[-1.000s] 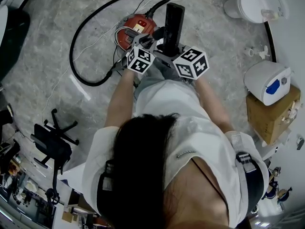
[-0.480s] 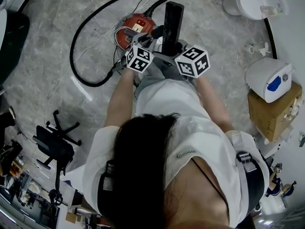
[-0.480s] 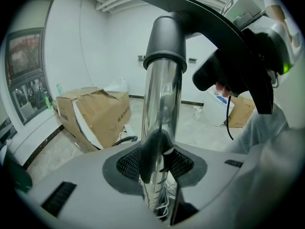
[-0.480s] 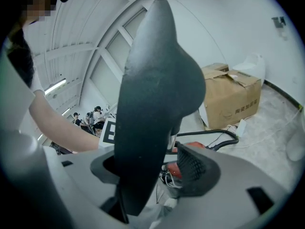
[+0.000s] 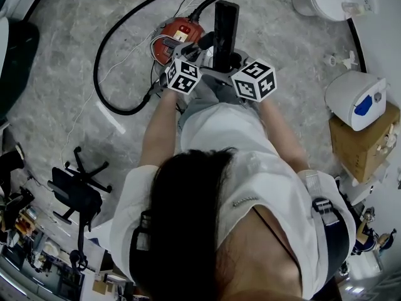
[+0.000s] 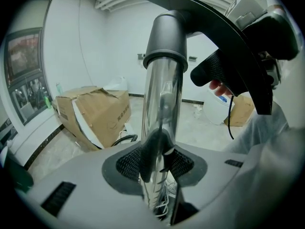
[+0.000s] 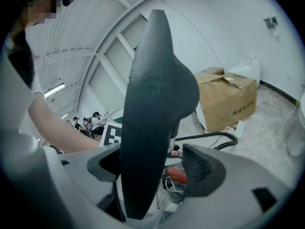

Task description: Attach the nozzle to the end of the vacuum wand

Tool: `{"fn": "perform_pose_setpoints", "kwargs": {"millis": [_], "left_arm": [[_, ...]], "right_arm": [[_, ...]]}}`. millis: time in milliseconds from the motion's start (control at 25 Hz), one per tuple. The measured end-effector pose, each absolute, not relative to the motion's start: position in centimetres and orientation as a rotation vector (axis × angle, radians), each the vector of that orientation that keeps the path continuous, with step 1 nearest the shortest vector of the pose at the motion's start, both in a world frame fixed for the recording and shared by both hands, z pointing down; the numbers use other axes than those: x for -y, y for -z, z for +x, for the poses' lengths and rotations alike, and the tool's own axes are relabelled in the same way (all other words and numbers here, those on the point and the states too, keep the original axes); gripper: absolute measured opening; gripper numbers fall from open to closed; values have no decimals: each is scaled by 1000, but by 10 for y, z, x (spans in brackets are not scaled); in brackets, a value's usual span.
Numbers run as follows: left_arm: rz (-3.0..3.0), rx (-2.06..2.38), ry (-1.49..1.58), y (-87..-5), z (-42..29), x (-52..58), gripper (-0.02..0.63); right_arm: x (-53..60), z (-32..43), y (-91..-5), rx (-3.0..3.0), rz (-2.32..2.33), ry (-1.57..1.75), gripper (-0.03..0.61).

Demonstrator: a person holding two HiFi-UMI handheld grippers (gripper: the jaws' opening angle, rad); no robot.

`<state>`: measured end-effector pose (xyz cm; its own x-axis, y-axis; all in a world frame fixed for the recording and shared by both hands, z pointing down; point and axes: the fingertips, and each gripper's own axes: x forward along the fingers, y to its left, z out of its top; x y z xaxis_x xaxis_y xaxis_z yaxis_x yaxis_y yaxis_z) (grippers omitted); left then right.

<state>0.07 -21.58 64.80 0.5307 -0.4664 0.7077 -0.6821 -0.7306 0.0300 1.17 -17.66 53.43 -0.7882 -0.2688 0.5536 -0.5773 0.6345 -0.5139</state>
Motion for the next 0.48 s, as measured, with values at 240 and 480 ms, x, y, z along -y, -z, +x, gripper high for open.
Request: {"fn": "perform_pose_setpoints", "kwargs": {"millis": [240, 480], "left_arm": [[2441, 953, -1033, -654, 0, 216, 129], [2426, 975, -1022, -654, 2, 216, 130]], "right_arm": [[181, 14, -534, 2440, 733, -1015, 370], [181, 20, -538, 2430, 768, -1022, 376]]}}
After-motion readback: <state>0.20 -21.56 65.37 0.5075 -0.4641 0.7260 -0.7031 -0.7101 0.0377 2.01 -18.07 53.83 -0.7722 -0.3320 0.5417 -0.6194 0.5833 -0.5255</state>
